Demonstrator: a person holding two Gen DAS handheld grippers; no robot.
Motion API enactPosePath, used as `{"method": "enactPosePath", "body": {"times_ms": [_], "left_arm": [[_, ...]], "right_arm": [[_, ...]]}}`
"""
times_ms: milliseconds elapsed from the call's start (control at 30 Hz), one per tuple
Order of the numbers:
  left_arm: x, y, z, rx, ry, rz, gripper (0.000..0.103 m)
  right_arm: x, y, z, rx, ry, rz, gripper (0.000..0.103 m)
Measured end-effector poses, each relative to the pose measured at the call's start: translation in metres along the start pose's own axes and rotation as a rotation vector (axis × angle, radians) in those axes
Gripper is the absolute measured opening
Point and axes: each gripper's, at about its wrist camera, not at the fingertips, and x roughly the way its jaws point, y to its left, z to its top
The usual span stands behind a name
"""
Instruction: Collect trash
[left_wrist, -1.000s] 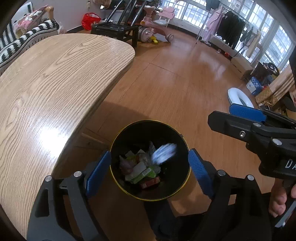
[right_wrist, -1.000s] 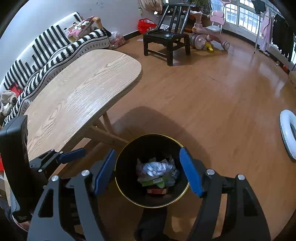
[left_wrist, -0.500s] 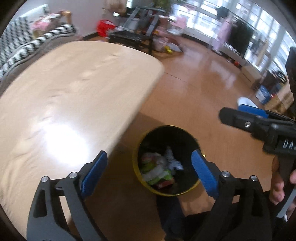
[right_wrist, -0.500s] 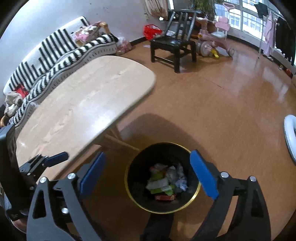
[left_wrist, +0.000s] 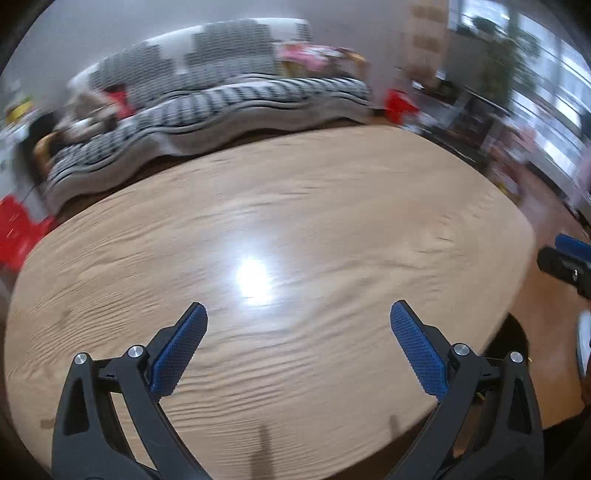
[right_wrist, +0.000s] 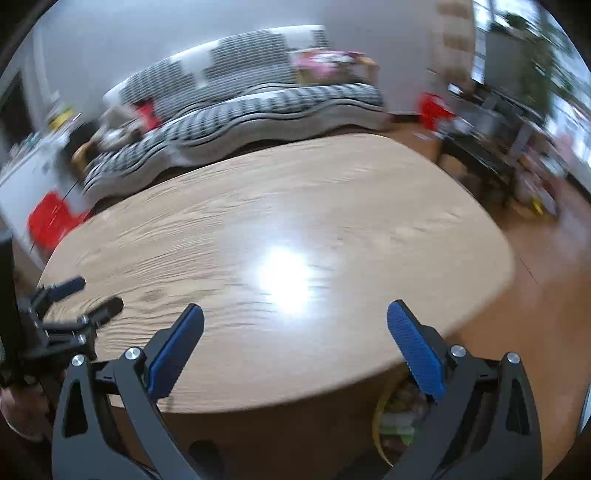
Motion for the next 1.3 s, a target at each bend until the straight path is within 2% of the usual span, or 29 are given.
{"method": "enactPosePath", "body": {"times_ms": [133,233,400,567,933,1300], "left_arm": [[-0.012,0.060,-0.010,-0.077,0.003,0.081,0.096],[-0.015,0.092,-0.020,-0.106,0.016,0.134,0.096],[-0.019,0.128,-0.033,-0.161,0.027,0.181,0.096],[-0.018,0.139,-0.034,-0.178,0.025,0.208,0.096],[-0.018,0.137,-0.032,-0.194,0.024,0.171,0.096],[-0.014,0.137,-0.033,-0.200,0.035,0.171,0.096]], "right_arm": [[0.017,0.060,0.010,-0.094,0.009,0.058,0.096],[0.030,0.095,0.017,-0.136,0.020,0.096,0.096],[0.048,0.129,0.022,-0.185,0.001,0.121,0.096],[0.062,0.141,0.021,-0.192,0.033,0.135,0.096],[0.059,0.140,0.017,-0.206,0.027,0.129,0.096],[0.059,0.137,0.016,-0.203,0.031,0.135,0.096]]}}
